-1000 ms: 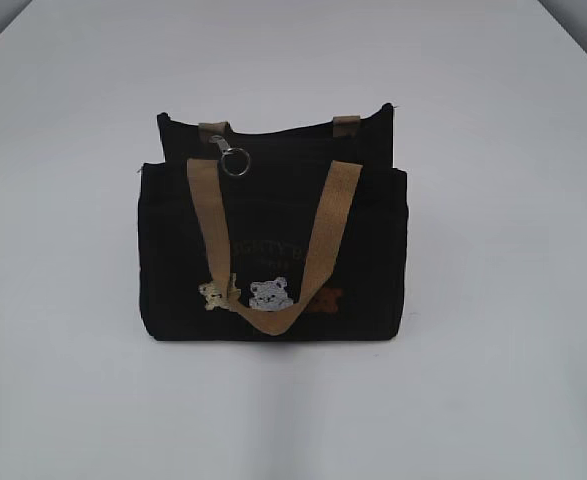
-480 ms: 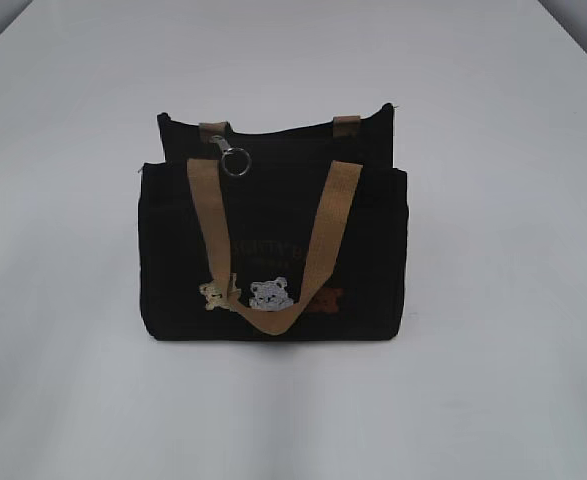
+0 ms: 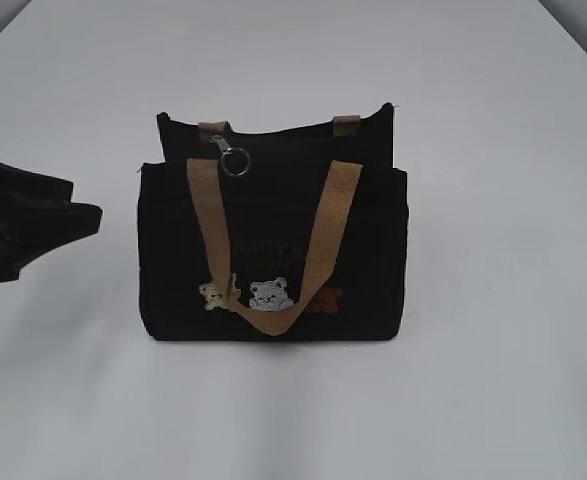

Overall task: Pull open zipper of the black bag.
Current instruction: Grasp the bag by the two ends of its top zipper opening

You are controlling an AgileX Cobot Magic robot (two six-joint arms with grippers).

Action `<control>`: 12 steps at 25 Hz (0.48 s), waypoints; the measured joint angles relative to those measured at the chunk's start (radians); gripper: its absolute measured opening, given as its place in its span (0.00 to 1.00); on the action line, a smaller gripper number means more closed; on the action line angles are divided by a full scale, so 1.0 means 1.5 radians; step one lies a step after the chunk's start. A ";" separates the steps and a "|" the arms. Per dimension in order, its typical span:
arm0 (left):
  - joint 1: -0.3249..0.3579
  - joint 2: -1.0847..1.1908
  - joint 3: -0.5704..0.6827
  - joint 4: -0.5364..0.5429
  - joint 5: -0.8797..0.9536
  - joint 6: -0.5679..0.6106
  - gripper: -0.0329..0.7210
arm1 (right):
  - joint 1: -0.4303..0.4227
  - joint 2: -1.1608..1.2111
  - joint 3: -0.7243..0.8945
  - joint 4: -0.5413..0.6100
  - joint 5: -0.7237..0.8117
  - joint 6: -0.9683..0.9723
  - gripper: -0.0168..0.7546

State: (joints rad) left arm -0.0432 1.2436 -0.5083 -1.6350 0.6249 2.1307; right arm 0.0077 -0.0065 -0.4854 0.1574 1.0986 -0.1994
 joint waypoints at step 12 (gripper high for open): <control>-0.077 0.151 -0.005 -0.060 0.013 0.280 0.61 | 0.000 0.000 0.000 0.001 0.000 0.001 0.58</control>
State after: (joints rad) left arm -0.1584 1.4696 -0.5156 -1.7256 0.6440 2.5513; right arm 0.0077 -0.0065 -0.4854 0.1594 1.0986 -0.1983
